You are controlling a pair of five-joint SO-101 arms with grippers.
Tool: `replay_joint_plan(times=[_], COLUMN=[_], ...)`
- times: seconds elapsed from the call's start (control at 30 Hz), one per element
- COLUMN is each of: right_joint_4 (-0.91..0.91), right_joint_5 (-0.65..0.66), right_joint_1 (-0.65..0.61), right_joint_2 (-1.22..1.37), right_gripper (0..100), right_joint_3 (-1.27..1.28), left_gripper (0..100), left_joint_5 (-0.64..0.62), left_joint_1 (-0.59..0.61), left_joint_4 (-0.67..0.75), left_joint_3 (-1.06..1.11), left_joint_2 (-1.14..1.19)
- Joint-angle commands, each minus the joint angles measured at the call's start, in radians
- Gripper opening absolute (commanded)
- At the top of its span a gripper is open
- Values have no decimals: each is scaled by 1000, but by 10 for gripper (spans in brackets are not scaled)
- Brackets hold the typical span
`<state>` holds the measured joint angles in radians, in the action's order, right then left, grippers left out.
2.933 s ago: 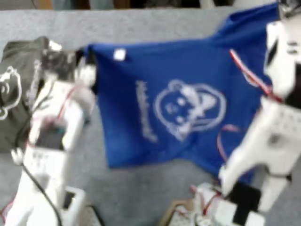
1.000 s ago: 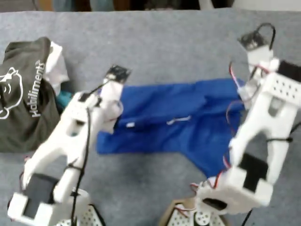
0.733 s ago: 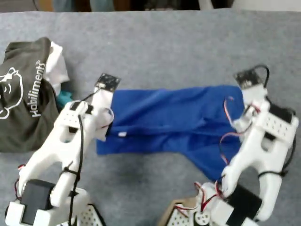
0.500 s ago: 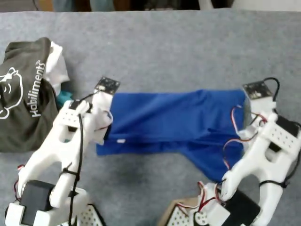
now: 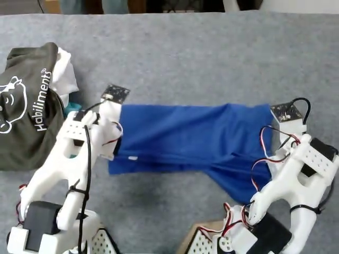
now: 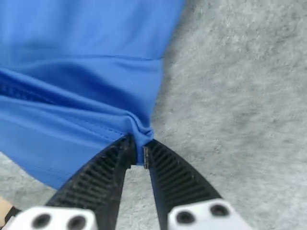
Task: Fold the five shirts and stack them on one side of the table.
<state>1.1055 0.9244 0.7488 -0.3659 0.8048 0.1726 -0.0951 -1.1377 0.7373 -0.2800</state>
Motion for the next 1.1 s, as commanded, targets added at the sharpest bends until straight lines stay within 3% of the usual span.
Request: replay_joint_plan(times=[0.0,0.3,0.4,0.6,0.77,0.87,0.93,1.0,1.07], right_joint_4=[-21,-21,-11,21,25,81,114,123,120], right_joint_5=[3,8,32,44,40,-28,-98,-189,-262], right_joint_1=[15,15,15,18,25,-9,-69,-138,-212], right_joint_2=[-25,-31,-31,-33,-33,-33,-31,-25,-24], right_gripper=[14,15,25,191,198,157,25,35,11], right_joint_3=[1,45,56,50,18,-31,-70,-105,-134], left_gripper=[29,30,40,176,177,176,128,17,55], left_joint_5=[6,8,98,123,101,95,87,57,-21], left_joint_1=[-47,-65,-67,-47,-47,-24,19,59,88], left_joint_4=[11,2,-52,-164,-258,-298,-301,-298,-295], left_joint_3=[13,24,19,10,-54,-128,-186,-260,-331], left_joint_2=[-6,-6,-6,-14,-17,-17,-17,-17,-8])
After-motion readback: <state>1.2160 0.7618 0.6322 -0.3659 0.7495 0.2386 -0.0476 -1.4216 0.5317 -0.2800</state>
